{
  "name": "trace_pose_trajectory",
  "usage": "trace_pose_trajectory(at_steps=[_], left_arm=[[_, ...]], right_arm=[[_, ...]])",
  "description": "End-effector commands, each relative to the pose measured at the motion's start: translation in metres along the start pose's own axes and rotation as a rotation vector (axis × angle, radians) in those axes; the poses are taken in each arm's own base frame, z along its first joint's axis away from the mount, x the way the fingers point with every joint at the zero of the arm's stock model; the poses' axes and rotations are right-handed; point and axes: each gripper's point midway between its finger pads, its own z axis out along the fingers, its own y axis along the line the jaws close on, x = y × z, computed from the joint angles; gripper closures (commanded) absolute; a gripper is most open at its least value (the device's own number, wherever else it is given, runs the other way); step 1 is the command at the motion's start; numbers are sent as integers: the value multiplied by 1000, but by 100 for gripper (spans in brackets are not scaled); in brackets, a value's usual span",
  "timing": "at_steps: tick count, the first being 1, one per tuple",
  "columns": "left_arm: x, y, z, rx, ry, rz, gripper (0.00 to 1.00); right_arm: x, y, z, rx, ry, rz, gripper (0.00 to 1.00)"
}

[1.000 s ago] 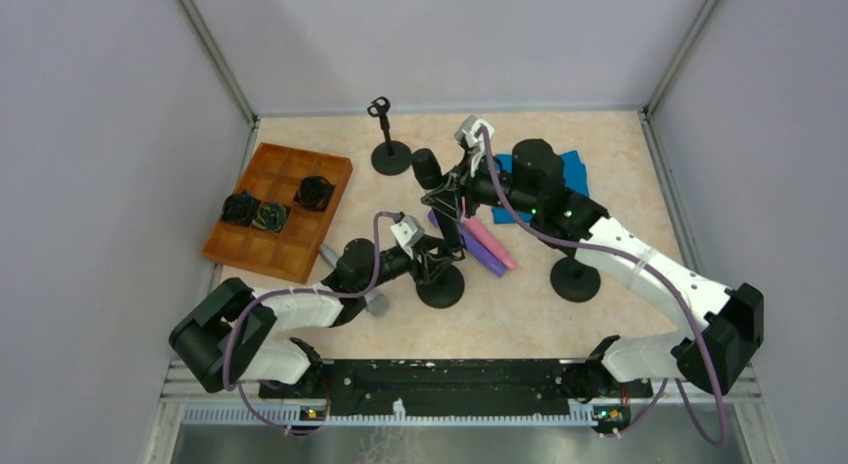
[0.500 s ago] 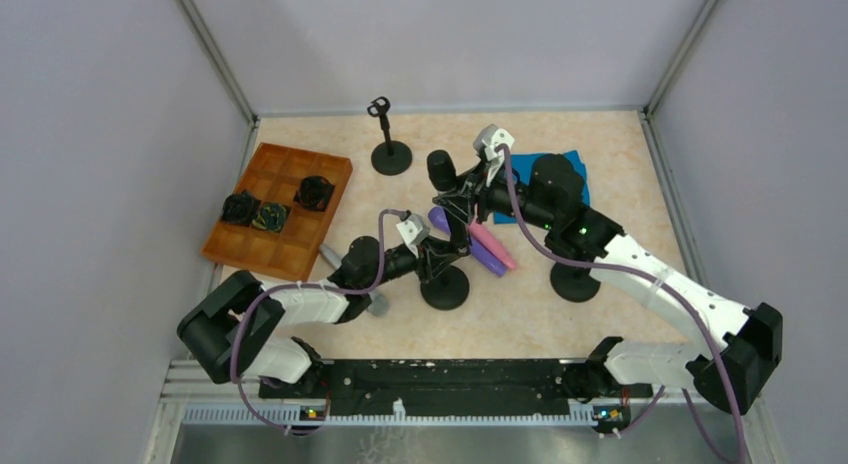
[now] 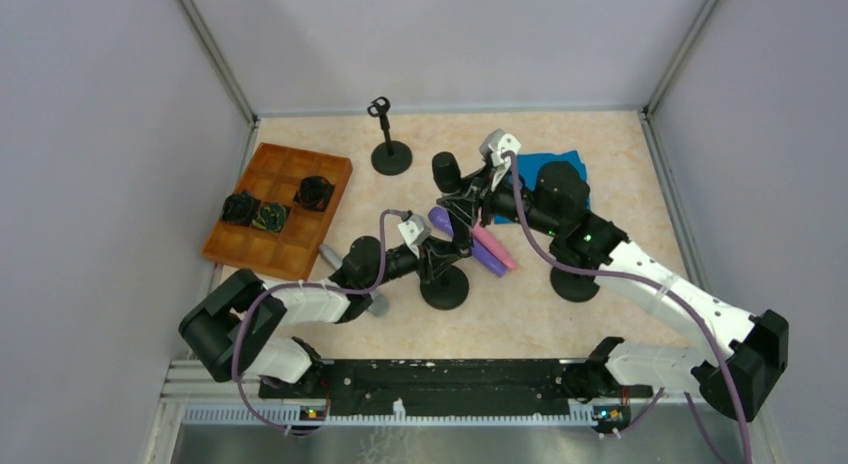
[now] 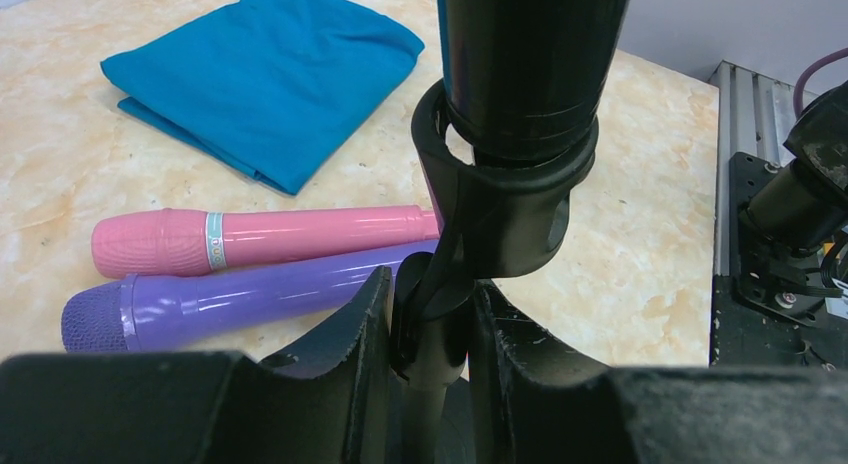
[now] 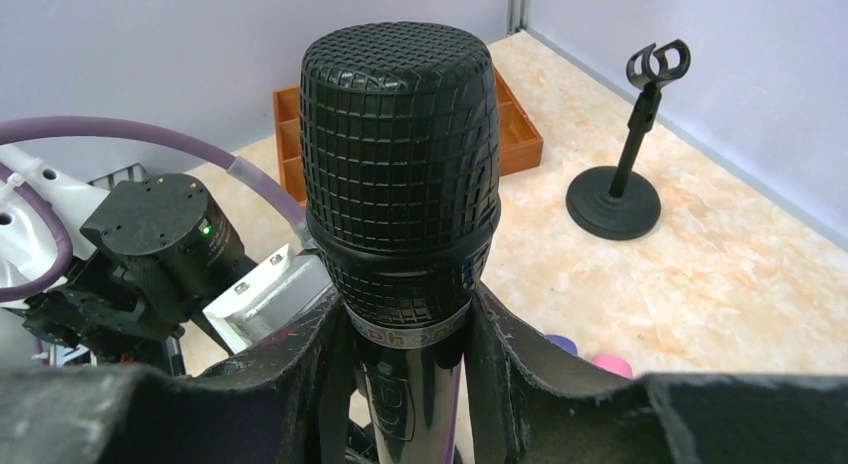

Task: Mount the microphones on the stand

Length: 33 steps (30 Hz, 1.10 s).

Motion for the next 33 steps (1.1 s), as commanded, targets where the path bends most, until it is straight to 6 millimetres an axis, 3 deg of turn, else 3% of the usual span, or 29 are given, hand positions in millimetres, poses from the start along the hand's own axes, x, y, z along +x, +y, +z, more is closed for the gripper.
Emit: trace_pose_trajectory(at_steps=[1,17,33], left_arm=[[-36,-2,10,8,-115,-1,100],[-31,3,4,-30,-144,-45,100],[-19,0,-2,-26,-150,-84,100]], right_arm=[[24,4,-8,-2,53,-26,100],[79,12,-17,15,153,-77,100],[109,12,-26,81,192,-15,100]])
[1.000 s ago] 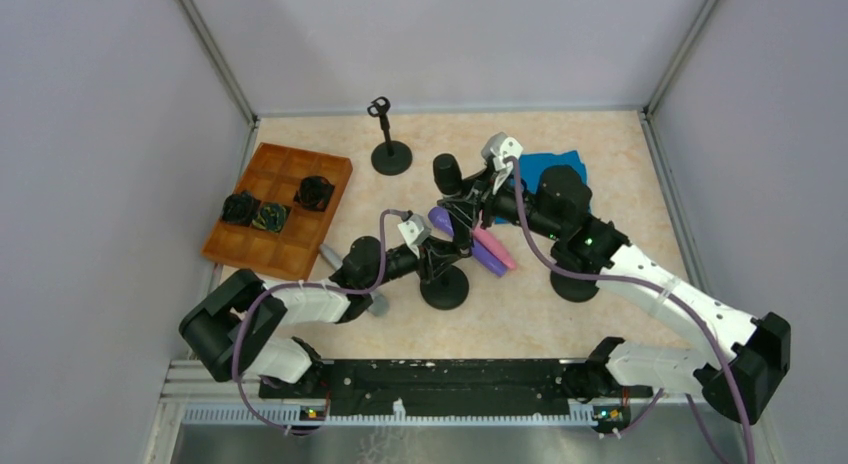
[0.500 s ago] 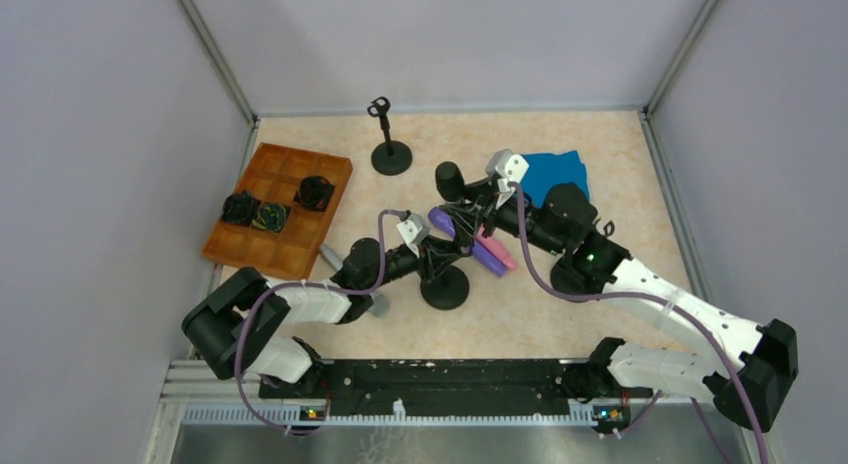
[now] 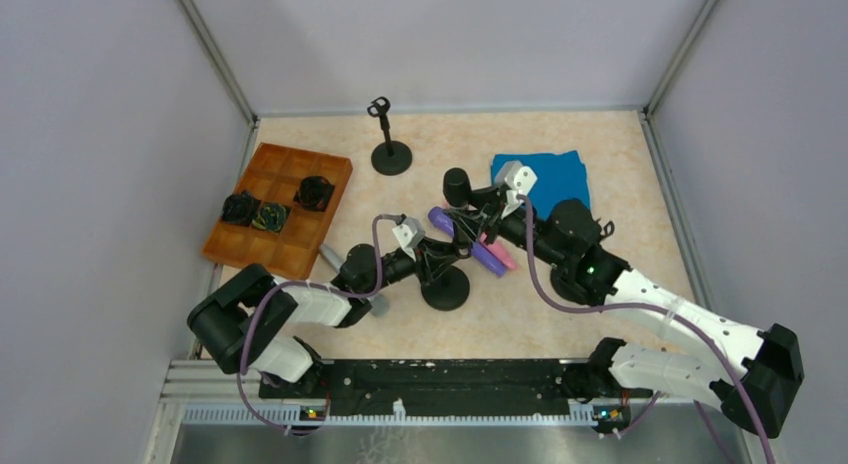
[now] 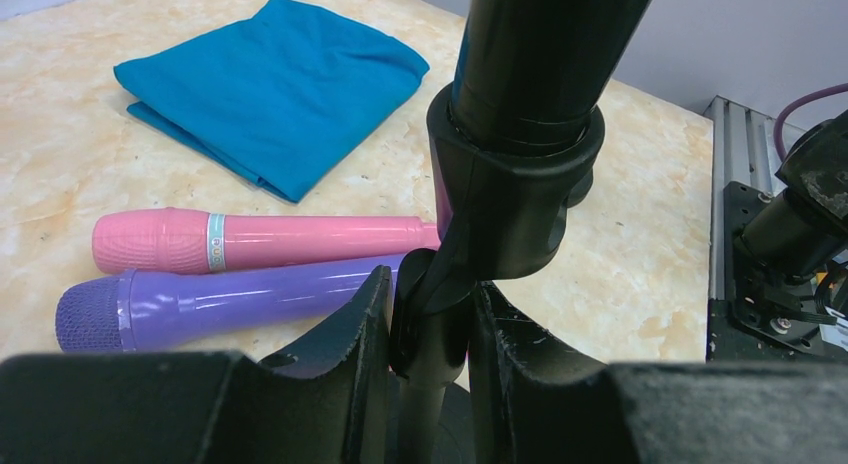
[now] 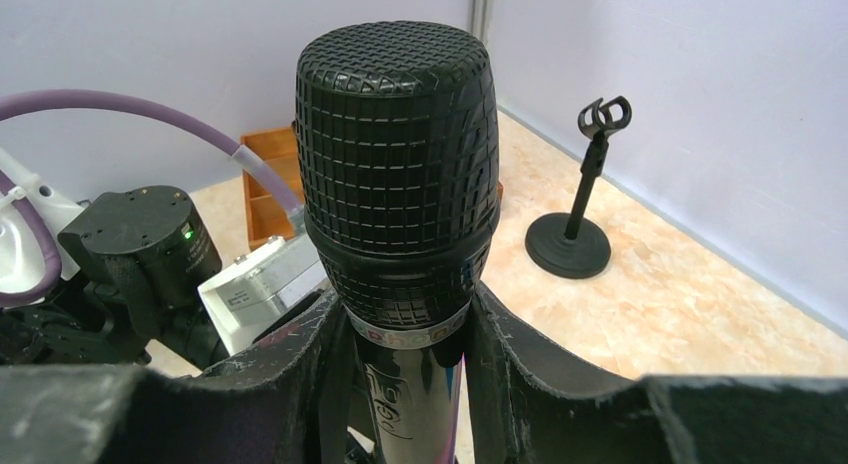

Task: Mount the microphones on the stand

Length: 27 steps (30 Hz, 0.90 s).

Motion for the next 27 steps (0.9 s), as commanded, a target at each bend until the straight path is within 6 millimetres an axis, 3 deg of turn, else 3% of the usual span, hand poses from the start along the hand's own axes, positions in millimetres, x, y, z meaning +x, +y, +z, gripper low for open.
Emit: trace_pose_trajectory(at_steps=[1,5,10,18,27], left_arm=[[-19,-1,0,-8,-86,-51,100],[-17,0,0,-15,-82,-52,100],[-13,2,1,-22,-71,-60,100],[-11,3,0,-30,-72,-67,100],[-9,5,-3,-47,-69,-69,100]], right_arm=[[95,11,-22,10,355,74,100],[93,12,-28,10,389,71,100],[90,30,-30,-65,404,80,100],[119,41,-33,-54,458,59,100],[150,37,-44,10,527,95,100]])
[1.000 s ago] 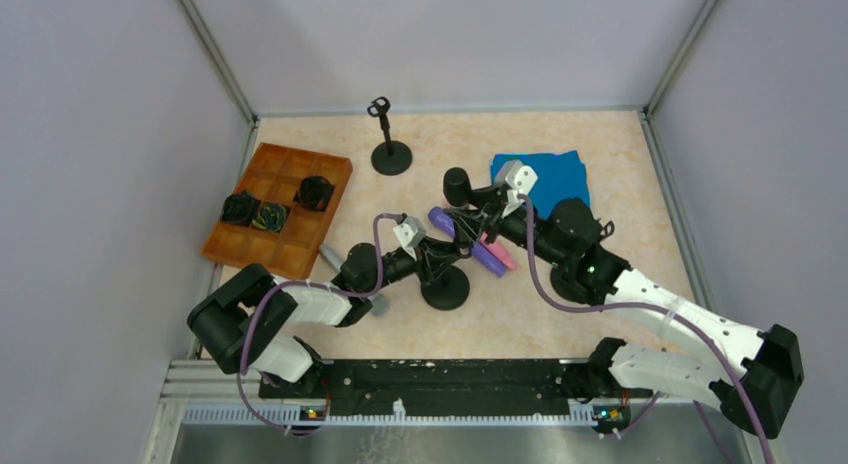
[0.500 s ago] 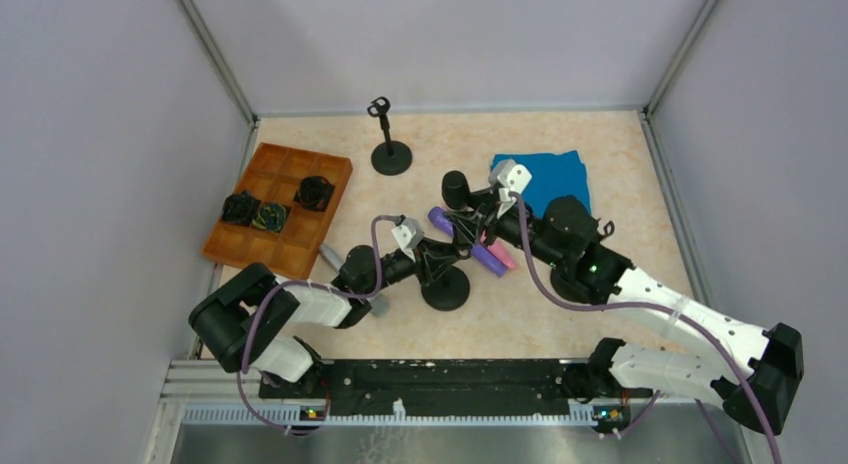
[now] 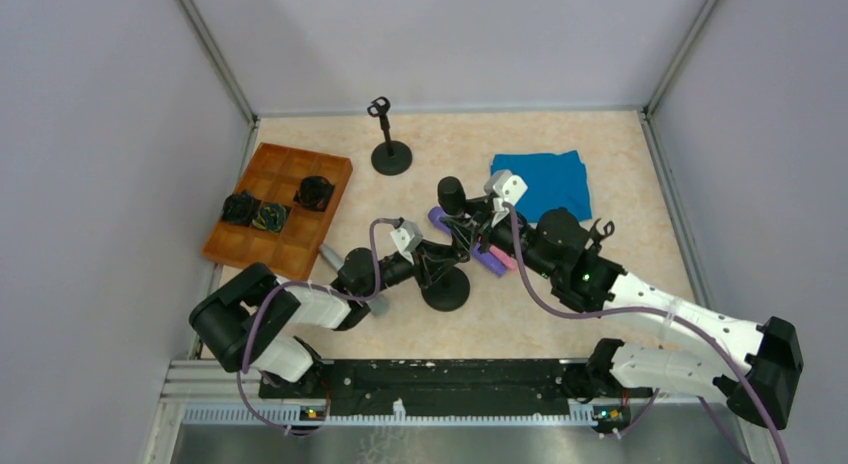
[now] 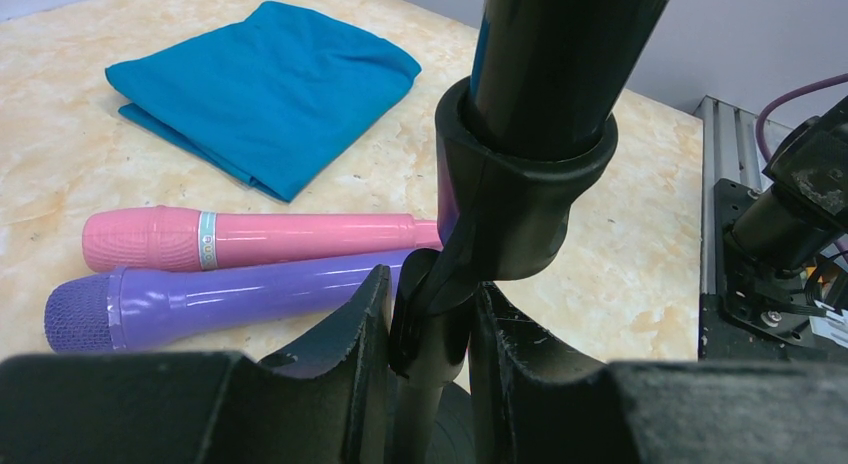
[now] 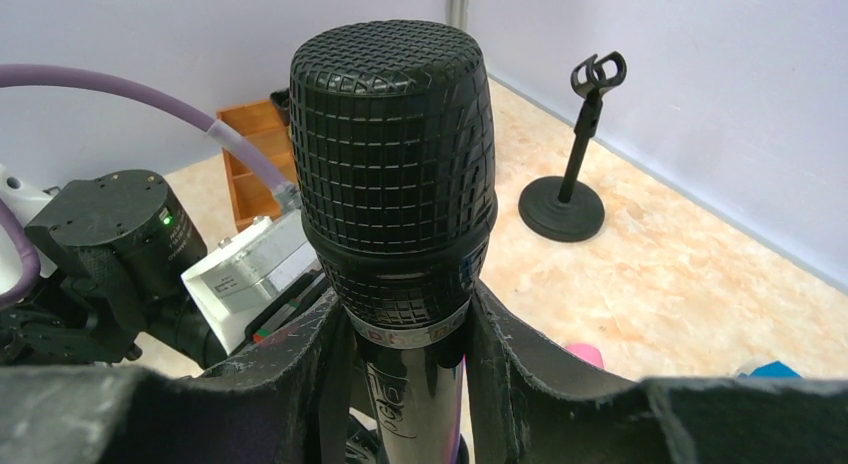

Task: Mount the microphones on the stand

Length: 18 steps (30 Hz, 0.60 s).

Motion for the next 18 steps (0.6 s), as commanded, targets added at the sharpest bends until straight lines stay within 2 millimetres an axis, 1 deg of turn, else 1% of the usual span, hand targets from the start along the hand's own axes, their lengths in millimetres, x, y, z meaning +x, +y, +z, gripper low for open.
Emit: trace_pose_trajectory(at_steps=[1,8,14,18], left_arm=[[-11,9,2,-58,-52,-68,100],[-9,9,1,-58,-48,-70,100],[-8,12,-1,-80,-47,-61,100],[-12,16,-3,-107,-63,-66,100]], right_arm=[[138,24,-36,-49,463,80,100],[160,20,-42,-23,520,70,100],[178,24,-46,-36,595,50,100],[191,28,-48,-36,636,43,100]])
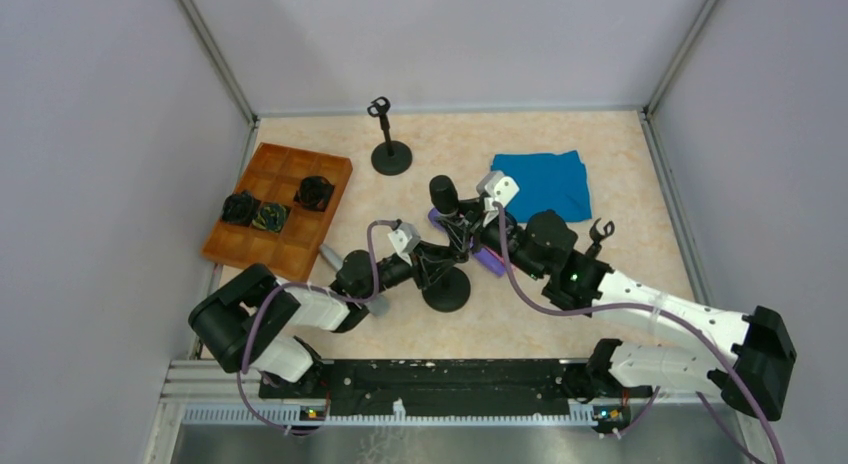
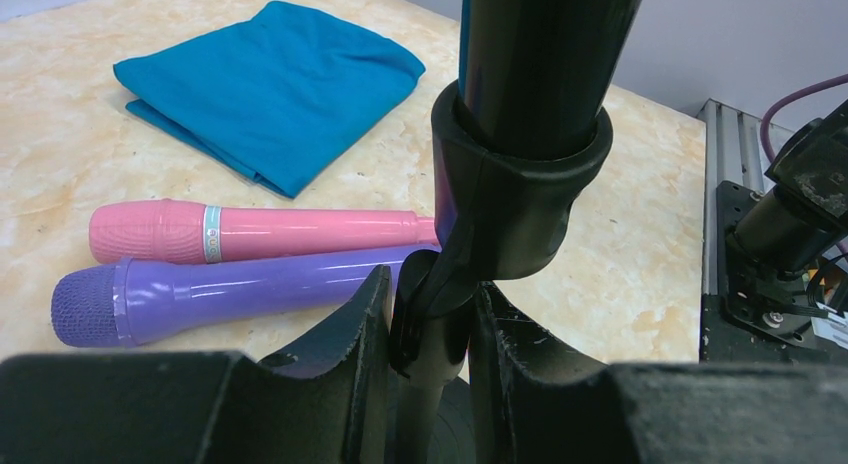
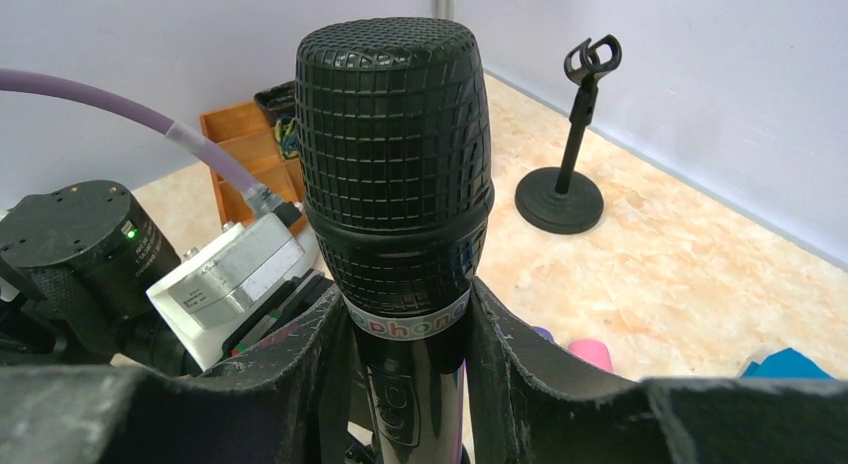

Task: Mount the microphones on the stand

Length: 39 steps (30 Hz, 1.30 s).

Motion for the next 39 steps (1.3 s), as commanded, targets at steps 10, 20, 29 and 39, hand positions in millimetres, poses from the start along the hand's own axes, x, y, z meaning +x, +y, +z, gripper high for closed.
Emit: trace_pose_trajectory(at_steps=[10,20,29,39], left_arm=[[-22,31,-9,-205,-68,-37,100],[-28,37,-16,-252,-69,-35,100],[-34,48,-29,-335,-92,-68,100],[-37,57,-44,-379,-99,-52,100]], right_arm=[[199,26,-61,-67,682,17,100],[202,27,-60,-65,687,26,100],[204,27,-59,-64,691,17,100],[220,28,-65,-87,769,-8,100]])
